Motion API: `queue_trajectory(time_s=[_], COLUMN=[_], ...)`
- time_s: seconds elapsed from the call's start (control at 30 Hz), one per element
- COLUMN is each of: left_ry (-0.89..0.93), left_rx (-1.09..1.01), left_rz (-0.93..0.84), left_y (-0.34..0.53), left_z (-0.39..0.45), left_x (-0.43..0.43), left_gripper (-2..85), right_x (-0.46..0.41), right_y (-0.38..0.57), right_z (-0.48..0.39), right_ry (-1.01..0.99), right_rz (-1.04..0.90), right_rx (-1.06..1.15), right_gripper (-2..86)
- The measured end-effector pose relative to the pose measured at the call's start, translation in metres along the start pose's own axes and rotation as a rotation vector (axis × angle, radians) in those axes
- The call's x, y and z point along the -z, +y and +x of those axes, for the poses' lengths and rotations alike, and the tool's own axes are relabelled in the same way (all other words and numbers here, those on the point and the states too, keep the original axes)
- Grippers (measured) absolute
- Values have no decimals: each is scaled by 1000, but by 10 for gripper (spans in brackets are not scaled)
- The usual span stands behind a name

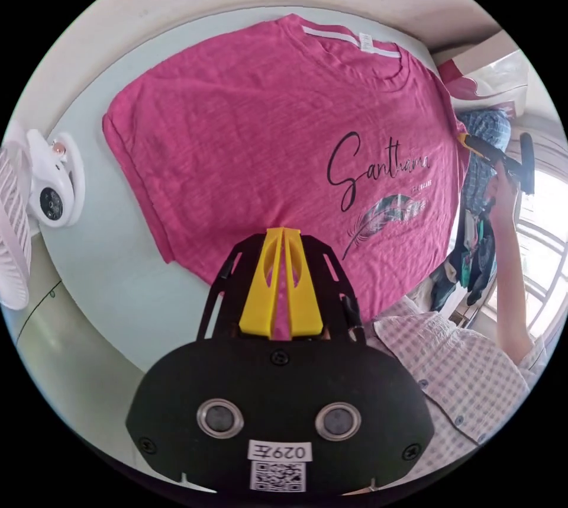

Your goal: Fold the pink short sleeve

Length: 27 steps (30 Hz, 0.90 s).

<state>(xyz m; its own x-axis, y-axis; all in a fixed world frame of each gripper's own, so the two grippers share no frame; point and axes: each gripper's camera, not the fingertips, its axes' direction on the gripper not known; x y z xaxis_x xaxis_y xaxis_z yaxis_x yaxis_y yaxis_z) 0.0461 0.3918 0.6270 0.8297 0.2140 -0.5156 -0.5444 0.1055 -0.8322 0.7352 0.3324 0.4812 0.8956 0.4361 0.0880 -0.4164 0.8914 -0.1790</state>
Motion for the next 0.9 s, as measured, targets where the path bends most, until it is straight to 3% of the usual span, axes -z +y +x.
queue_trajectory(time_s=[0.17,0.3,0.37,0.47,0.7,0.77,0.83,0.9], left_ry=[-56,-294,-305,-317,-633,-614,-457,-328], left_rx=[18,19,12,11,-15,-25,23,52], left_rz=[-28,36,-14,-3,-5,0,-19,77], left_y=[1,-2,-6,2,52,61,70,86], left_z=[16,32,30,28,28,21,5,-1], left_x=[3,19,14,16,-1,1,14,32], left_gripper=[-10,-10,-10,-9,-7,-8,-9,-9], right_x=[54,41,23,-7,-2,2,26,52], right_y=[3,36,53,74,85,86,87,87], right_z=[34,2,-17,-43,-85,-85,-62,-26], right_ry=[-192,-284,-250,-42,-9,6,-73,-201], right_rz=[81,-100,-217,-356,-347,-375,-302,-204], right_rx=[37,233,316,418,550,567,499,380], right_gripper=[-4,-4,-4,-4,-5,-4,-3,0])
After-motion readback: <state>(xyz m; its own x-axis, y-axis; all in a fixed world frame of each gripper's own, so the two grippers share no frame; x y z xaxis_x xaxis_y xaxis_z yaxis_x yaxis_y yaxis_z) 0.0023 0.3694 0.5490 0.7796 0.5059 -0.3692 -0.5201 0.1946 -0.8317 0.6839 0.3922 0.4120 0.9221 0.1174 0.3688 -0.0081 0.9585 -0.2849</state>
